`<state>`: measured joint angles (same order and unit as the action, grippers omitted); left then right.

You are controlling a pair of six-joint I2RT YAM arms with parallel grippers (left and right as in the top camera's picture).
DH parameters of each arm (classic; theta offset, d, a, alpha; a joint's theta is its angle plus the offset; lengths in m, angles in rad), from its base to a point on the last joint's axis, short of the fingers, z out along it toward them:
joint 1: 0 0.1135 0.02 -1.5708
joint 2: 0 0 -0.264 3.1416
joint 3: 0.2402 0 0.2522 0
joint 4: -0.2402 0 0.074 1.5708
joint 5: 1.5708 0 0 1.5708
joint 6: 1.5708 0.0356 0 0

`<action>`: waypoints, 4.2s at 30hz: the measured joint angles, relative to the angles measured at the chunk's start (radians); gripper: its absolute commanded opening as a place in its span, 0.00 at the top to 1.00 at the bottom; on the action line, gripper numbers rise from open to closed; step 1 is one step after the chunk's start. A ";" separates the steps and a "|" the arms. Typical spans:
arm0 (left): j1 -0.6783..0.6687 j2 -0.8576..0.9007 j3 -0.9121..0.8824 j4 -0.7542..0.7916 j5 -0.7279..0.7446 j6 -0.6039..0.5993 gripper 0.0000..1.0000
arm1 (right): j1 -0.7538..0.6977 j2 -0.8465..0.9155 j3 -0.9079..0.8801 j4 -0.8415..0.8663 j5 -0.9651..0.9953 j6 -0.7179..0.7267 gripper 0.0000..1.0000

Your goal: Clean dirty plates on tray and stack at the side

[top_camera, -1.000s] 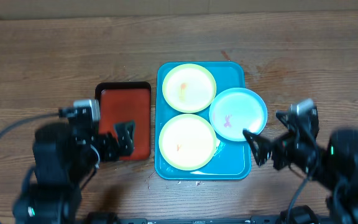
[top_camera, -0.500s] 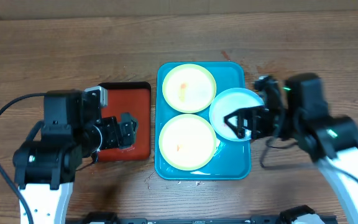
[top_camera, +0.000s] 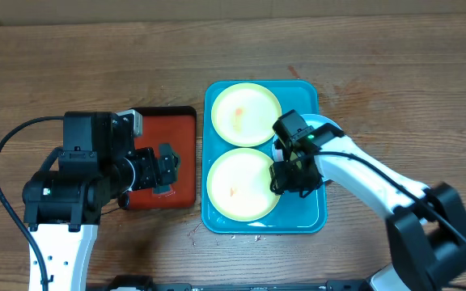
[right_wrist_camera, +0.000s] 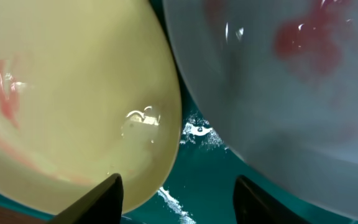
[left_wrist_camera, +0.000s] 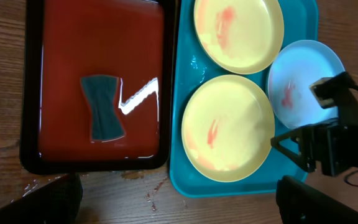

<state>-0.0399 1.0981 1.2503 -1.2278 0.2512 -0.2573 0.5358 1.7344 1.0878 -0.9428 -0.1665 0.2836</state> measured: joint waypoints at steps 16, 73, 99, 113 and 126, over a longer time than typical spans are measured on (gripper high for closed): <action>0.000 0.073 -0.027 -0.003 -0.135 -0.137 0.12 | 0.000 0.043 -0.077 0.229 -0.022 0.080 0.96; 0.000 0.690 -0.100 0.274 -0.155 -0.124 0.50 | 0.003 0.038 -0.076 0.244 0.053 0.157 0.96; -0.020 0.680 -0.222 0.329 -0.135 -0.177 0.96 | 0.002 0.037 -0.076 0.245 0.055 0.160 0.96; -0.079 0.544 0.081 0.103 -0.142 -0.182 0.96 | -0.039 0.037 -0.077 0.268 0.041 0.187 0.96; -0.453 0.745 0.069 0.427 -0.007 -0.385 0.96 | -0.047 0.037 -0.077 0.283 0.059 0.202 0.96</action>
<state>-0.4931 1.8435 1.3197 -0.8009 0.2443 -0.6422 0.4885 1.7718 1.0111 -0.6601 -0.1078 0.4858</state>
